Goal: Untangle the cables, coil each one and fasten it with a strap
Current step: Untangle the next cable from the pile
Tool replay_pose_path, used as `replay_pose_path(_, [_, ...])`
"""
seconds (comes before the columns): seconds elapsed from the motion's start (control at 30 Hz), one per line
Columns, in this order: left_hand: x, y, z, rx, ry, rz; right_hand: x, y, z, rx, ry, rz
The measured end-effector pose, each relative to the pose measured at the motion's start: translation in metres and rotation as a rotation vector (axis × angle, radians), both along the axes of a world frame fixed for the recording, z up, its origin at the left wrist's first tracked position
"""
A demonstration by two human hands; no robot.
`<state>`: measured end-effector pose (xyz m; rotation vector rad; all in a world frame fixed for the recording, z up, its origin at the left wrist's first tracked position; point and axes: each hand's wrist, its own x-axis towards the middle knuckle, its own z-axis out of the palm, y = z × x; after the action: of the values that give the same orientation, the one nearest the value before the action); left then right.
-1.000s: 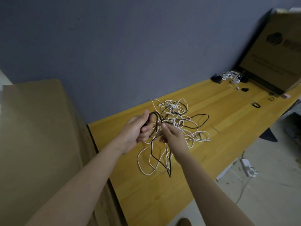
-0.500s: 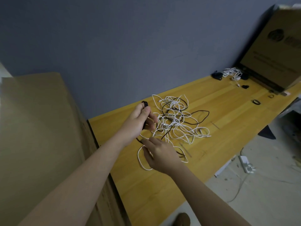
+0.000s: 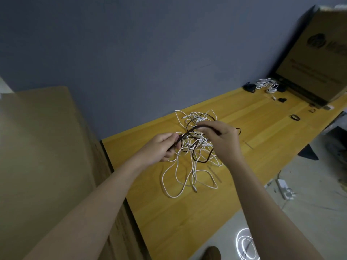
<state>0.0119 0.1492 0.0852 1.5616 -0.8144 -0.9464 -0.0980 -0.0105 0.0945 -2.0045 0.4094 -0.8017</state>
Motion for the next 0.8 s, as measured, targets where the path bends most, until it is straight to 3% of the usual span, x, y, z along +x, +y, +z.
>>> replay_pose_path(0.17, [0.001,0.0,0.006,-0.15,0.34,-0.059,0.016,0.015,-0.023,0.463,0.124,0.184])
replay_pose_path(0.27, [0.006,0.0,0.008,-0.223,0.472,0.007,0.016,0.029,-0.034,0.704,0.153,0.279])
replay_pose_path(0.37, [0.01,-0.001,0.007,-0.218,0.474,0.133,0.017,0.037,-0.031,0.728,0.141,0.298])
replay_pose_path(0.43, [0.013,-0.002,0.007,-0.206,0.44,0.162,0.02,0.04,-0.027,0.724,0.125,0.203])
replay_pose_path(0.7, [0.004,-0.004,0.009,-0.219,0.476,0.048,0.026,0.041,-0.031,1.099,-0.01,0.106])
replay_pose_path(0.8, [0.002,-0.006,0.011,-0.196,0.448,0.016,0.026,0.042,-0.034,1.149,-0.043,0.098])
